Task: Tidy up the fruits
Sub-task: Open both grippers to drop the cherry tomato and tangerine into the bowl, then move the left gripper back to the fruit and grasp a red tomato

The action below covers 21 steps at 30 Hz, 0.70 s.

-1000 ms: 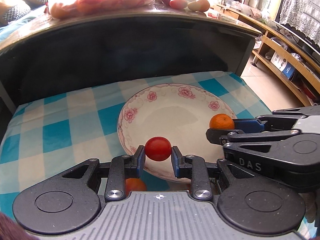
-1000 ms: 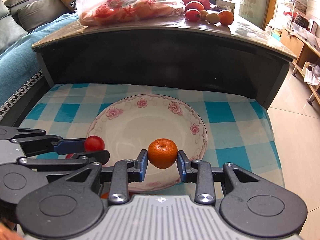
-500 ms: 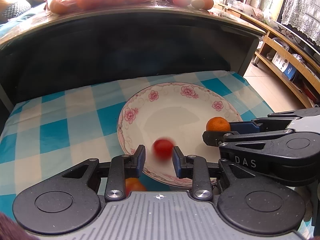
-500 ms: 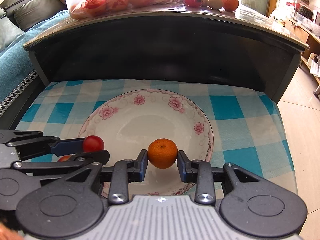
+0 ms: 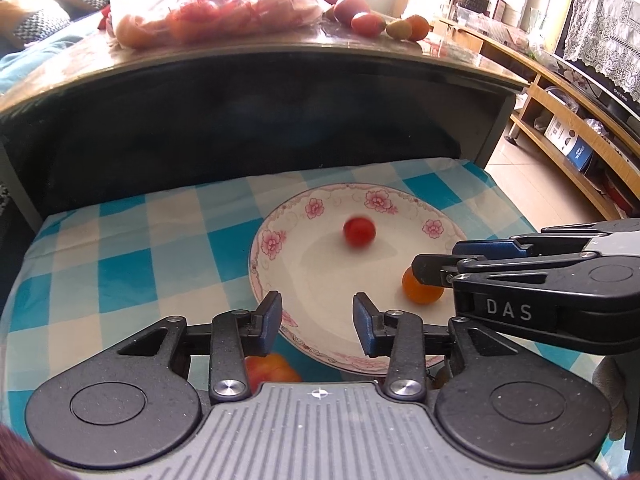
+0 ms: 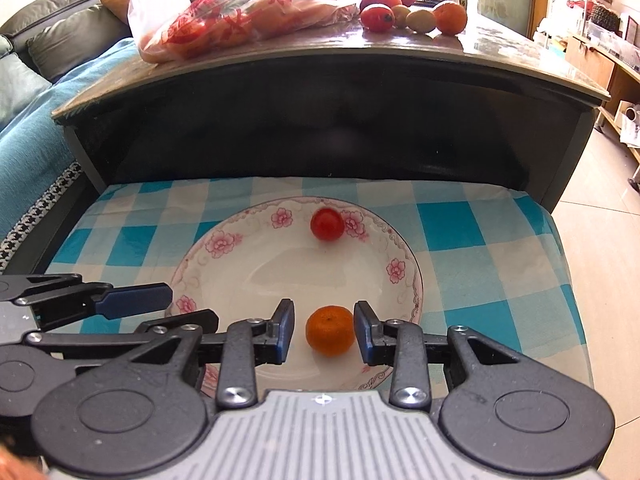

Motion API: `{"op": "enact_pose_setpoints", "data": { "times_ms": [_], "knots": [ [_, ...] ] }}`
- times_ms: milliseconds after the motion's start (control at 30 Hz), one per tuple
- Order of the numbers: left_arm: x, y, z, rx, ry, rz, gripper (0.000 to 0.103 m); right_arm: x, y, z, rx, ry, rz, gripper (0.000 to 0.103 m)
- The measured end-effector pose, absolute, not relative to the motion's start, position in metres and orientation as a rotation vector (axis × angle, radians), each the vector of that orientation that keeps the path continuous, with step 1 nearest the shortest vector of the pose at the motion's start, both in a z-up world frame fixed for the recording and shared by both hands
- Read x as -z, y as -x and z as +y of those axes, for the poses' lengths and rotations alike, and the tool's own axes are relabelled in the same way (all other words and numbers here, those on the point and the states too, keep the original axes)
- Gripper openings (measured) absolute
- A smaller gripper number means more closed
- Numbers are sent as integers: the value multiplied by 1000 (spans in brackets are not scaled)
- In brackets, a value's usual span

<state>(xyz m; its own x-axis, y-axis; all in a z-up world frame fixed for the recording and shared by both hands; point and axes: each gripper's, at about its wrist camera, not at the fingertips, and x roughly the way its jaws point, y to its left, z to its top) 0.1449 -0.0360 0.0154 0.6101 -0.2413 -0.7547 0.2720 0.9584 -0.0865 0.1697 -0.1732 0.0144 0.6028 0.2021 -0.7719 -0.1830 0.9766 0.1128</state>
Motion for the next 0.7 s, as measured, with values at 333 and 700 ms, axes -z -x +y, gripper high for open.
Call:
{"op": "enact_pose_setpoints", "data": {
  "times_ms": [333, 700],
  "knots": [
    [-30, -126, -26, 284, -38, 853, 50, -32, -146, -177, -224, -37, 868, 35],
    [-36, -97, -14, 273, -29, 856, 52, -41, -108, -174, -236, -37, 867, 35]
  ]
}}
